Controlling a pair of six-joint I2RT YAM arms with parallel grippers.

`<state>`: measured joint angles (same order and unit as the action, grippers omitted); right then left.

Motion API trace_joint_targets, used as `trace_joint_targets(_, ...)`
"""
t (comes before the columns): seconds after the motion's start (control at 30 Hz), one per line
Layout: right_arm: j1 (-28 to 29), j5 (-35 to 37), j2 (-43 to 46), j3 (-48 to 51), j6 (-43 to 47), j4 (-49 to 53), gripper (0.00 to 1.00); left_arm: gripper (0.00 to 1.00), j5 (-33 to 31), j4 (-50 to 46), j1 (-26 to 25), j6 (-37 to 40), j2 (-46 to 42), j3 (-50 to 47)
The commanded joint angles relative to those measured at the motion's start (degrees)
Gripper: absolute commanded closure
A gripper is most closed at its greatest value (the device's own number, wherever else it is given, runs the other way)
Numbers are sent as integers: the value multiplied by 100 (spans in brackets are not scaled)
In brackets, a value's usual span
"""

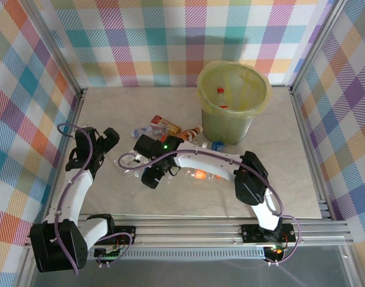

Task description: Put the plastic bottles in the bin

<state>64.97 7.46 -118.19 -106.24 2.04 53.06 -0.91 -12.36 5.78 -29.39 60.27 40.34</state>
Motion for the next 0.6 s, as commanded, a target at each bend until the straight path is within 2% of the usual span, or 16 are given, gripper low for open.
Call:
trace_joint_targets(0.0, 39, 66, -239, -202, 273, -70, 9, 0, 162, 152, 55, -159, 27, 20)
trace_joint_targets(0.4, 34, 216, -896, -385, 613, -233, 11, 0, -31, 313, 57, -217, -304, -165)
trace_joint_targets(0.57, 33, 44, -1042, -424, 622, -195, 15, 0, -199, 313, 52, -158, -437, -222)
